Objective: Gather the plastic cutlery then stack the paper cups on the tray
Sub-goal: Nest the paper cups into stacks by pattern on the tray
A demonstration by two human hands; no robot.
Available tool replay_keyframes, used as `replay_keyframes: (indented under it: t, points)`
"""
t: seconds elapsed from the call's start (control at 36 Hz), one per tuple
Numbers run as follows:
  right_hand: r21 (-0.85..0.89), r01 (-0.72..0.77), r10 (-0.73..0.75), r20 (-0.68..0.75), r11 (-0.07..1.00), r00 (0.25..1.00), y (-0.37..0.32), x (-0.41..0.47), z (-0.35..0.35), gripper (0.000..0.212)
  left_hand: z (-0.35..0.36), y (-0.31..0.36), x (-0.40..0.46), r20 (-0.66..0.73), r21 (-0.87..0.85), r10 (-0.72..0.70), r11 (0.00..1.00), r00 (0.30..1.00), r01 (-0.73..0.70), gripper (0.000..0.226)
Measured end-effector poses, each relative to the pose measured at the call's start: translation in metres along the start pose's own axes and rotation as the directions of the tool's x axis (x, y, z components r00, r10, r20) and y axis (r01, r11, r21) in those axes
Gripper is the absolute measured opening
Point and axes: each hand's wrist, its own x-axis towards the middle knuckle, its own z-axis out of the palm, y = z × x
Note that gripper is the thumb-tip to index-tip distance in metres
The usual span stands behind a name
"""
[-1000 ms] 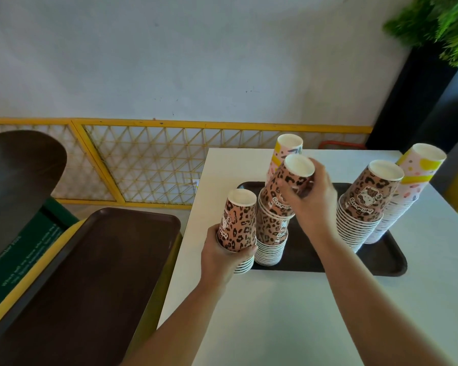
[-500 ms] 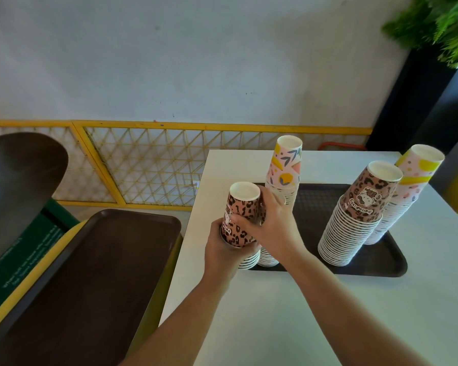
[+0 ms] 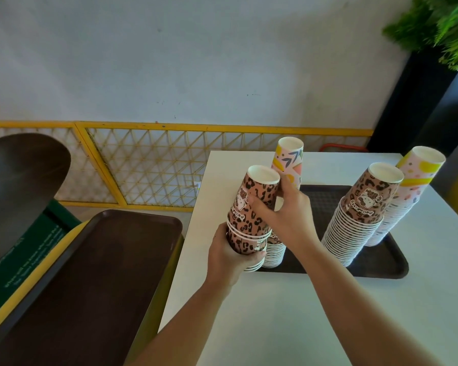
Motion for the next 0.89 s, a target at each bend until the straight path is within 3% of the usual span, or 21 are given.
replay_keyframes:
  t: [0.25,0.36,0.5,0.83,0.89]
  points:
    - [0.107,0.056,-0.028,-0.25,0.993,0.968,-0.012,0.014,-0.028,0.048,-0.005,-0.01,0.002,-0.06,0.073,-0.025,0.997,0.998,0.029,0.076]
    - [0.03,0.07,-0.057,-0.322,0.997,0.945,-0.008,0.018,-0.032,0.062,-0.007,-0.011,0.003,-0.095,0.073,-0.021,0.997,0.995,0.028,0.079]
    - [-0.1,0.037,-0.062,-0.268,0.994,0.961,0.009,0.011,-0.022,0.066,-0.009,-0.01,0.003,-0.111,0.062,-0.012,0.998,0.994,0.019,0.078]
    - [-0.194,-0.119,0.11,-0.055,0.974,0.992,0.051,-0.004,0.009,0.07,-0.008,0.0,0.002,-0.107,-0.028,-0.042,0.999,0.993,0.04,0.075]
    - [-0.204,-0.088,0.072,-0.085,0.975,0.994,0.051,-0.006,0.01,0.074,-0.007,0.002,0.003,-0.109,-0.037,-0.039,0.999,0.993,0.035,0.074]
